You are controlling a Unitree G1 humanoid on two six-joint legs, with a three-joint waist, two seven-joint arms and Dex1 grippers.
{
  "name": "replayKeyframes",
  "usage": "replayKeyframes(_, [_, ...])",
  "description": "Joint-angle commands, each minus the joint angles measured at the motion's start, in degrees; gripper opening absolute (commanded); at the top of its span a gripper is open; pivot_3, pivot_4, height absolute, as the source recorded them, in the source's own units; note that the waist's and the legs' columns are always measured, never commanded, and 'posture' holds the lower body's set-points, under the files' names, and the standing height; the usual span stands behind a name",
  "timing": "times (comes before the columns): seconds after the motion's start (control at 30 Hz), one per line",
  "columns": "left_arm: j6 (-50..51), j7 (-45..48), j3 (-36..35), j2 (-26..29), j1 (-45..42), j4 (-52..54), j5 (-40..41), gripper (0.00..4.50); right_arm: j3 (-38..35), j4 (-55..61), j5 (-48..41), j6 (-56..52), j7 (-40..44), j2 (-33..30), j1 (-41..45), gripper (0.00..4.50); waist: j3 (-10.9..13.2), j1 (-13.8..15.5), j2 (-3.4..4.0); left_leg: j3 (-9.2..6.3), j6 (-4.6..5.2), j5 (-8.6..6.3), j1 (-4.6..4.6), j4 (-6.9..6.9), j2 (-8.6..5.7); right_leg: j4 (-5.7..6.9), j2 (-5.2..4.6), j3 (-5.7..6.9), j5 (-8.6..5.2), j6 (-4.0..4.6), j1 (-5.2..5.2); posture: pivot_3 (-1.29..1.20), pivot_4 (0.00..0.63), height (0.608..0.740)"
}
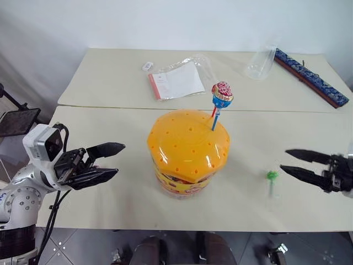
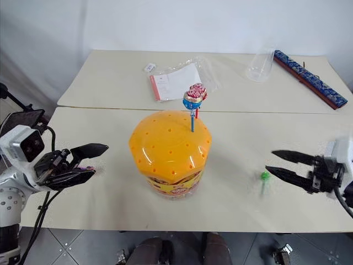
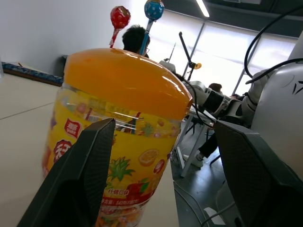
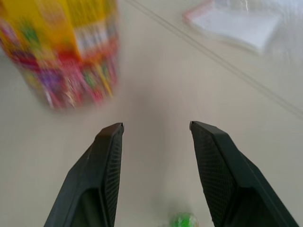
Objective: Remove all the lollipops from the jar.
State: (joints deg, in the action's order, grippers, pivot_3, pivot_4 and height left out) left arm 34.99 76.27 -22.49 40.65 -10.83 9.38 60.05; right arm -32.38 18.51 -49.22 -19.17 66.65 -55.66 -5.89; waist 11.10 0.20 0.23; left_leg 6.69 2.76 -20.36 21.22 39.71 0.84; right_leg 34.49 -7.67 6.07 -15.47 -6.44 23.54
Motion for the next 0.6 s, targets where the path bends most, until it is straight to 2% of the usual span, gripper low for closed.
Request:
replayKeyframes(0.03, [-2.0,-0.03,-0.35,-1.49,-3.04,-0.99,0.37,3.52,-0.46,8.13,-7.61,-3.66,-4.25,0.22,4.78,2.33,0.0,0.15,0.0,-0.02,-0.04,-0.03,0.0,0.0,0.0,-0.02,-0.03,-0.01,0.0,0.0,0.01,0.0,0.15,0.74])
replayKeyframes(0.2, [-1.0,-1.18,0.42,-3.62,-5.64,-2.07,1.5,3.52,7.47,13.69,-11.76,-6.22,-12.06,3.17,16.82,2.33,-0.01,-0.13,-0.01,-0.1,-0.14,-0.08,0.03,-0.02,0.05,0.06,0.07,0.1,0.0,0.0,0.05,0.0,0.15,0.74])
replayKeyframes(0.3, [-0.45,-1.77,0.12,-4.28,-4.84,-1.27,2.14,3.52,12.22,14.44,-12.35,-7.75,-13.65,4.74,22.67,2.33,0.0,-0.24,-0.02,-0.08,-0.13,-0.08,0.06,-0.03,0.05,0.09,0.13,0.15,0.0,0.0,0.09,0.0,0.15,0.74])
replayKeyframes(0.6, [-1.29,-3.09,-0.83,-6.02,-3.99,-1.4,2.25,3.52,21.26,14.14,-10.93,-10.62,-16.13,9.72,30.73,2.33,0.0,-0.23,-0.03,-0.02,-0.02,-0.06,0.09,0.04,-0.03,0.15,0.22,0.25,0.0,0.0,0.08,0.0,0.15,0.74])
